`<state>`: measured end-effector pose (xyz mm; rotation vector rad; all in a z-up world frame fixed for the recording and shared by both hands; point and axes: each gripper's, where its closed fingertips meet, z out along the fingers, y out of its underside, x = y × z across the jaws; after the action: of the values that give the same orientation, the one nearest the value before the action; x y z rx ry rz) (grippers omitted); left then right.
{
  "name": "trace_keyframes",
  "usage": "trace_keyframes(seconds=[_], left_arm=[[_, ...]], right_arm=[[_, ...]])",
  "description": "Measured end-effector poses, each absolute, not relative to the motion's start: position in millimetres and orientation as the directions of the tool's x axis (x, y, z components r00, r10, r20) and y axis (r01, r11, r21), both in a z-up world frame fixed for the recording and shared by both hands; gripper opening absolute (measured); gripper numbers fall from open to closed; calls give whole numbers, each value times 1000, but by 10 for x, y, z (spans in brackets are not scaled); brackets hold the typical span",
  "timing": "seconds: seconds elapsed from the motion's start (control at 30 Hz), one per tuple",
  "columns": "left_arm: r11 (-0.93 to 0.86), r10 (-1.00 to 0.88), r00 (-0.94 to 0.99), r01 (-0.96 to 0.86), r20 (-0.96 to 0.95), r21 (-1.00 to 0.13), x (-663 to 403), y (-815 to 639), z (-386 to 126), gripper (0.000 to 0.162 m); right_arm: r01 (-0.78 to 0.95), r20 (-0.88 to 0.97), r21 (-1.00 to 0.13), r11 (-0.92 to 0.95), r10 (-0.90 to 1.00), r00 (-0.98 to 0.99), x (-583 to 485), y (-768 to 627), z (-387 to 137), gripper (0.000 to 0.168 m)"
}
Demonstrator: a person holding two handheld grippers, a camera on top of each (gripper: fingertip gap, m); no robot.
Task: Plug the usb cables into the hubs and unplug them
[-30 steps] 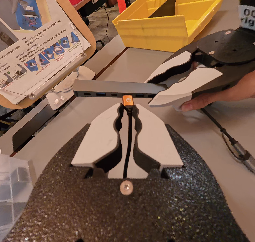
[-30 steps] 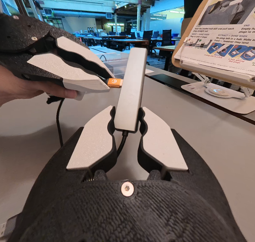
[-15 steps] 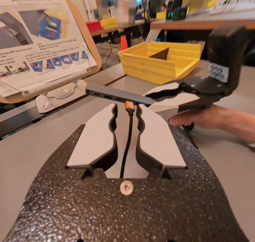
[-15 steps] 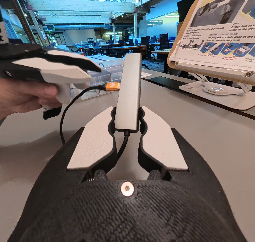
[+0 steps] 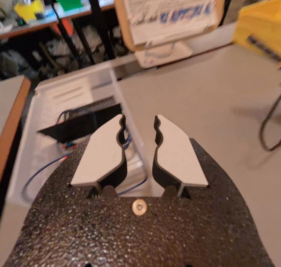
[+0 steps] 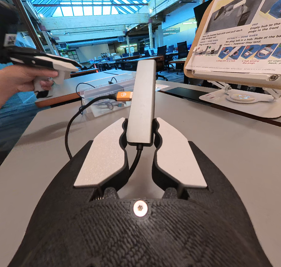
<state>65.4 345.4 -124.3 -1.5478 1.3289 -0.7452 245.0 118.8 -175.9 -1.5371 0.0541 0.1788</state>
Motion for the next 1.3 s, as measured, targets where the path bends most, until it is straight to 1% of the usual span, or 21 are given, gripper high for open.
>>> trace_keyframes(seconds=[0.1, 0.17, 0.23, 0.27, 0.4, 0.53, 0.6, 0.63, 0.7, 0.8, 0.87, 0.93, 1.0, 1.07, 1.2, 1.3], left_arm=[[1, -969, 200, -586, -145, -810, 300, 3856, -1471, 32], [13, -971, 160, -709, -178, -705, 95, 4035, -1685, 32], [6, -949, 192, -781, -249, -625, -87, 4271, -1819, 29], [-16, -933, 232, -788, -274, -615, -150, 4392, -1834, 27], [-115, -912, 345, -736, -222, -667, -261, 4635, -1743, 26], [-86, -889, 393, -650, -237, -755, -221, 4889, -1395, 26], [-112, -892, 401, -646, -210, -755, -157, 5012, -1312, 27], [-143, -898, 397, -673, -191, -726, -129, 5062, -1334, 29], [-232, -902, 407, -736, -143, -636, -58, 5156, -1434, 40], [-378, -898, 440, -768, 4, -517, 197, 5221, -1646, 52], [-463, -871, 489, -785, 47, -412, 307, 5289, -1868, 54], [-521, -848, 525, -808, 66, -274, 327, 5274, -2128, 55], [-546, -838, 533, -820, 119, -170, 361, 5158, -2335, 54], [-554, -829, 536, -826, 159, -103, 380, 5047, -2477, 52], [-536, -833, 528, -844, 166, -7, 328, 4906, -2632, 42], [-516, -842, 515, -856, 163, 40, 294, 4839, -2660, 35]], right_arm=[[-170, -167, -985, 33, 84, 982, 2471, 1177, -1748, 33], [-183, -178, -982, 47, 92, 980, 2480, 1161, -1733, 33], [-197, -190, -978, 67, 93, 977, 2499, 1138, -1711, 33], [-203, -196, -976, 75, 90, 976, 2511, 1129, -1703, 32], [-184, -177, -980, 72, 95, 980, 2483, 1132, -1705, 32], [-133, -129, -991, 34, 100, 987, 2413, 1175, -1745, 32], [-102, -100, -995, 10, 105, 989, 2369, 1200, -1772, 32], [-85, -85, -996, -3, 107, 991, 2348, 1213, -1788, 32], [-49, -53, -998, -33, 114, 992, 2300, 1244, -1826, 32], [-7, -16, -997, -71, 121, 993, 2249, 1279, -1875, 32], [7, -2, -997, -74, 125, 992, 2231, 1281, -1880, 32], [1, -6, -998, -61, 125, 992, 2237, 1269, -1865, 32], [-19, -25, -999, -47, 120, 992, 2262, 1255, -1844, 32], [-37, -41, -999, -35, 122, 992, 2279, 1242, -1828, 32], [-51, -54, -998, -22, 137, 989, 2275, 1227, -1810, 32], [-63, -65, -998, -19, 144, 987, 2279, 1223, -1805, 32]])
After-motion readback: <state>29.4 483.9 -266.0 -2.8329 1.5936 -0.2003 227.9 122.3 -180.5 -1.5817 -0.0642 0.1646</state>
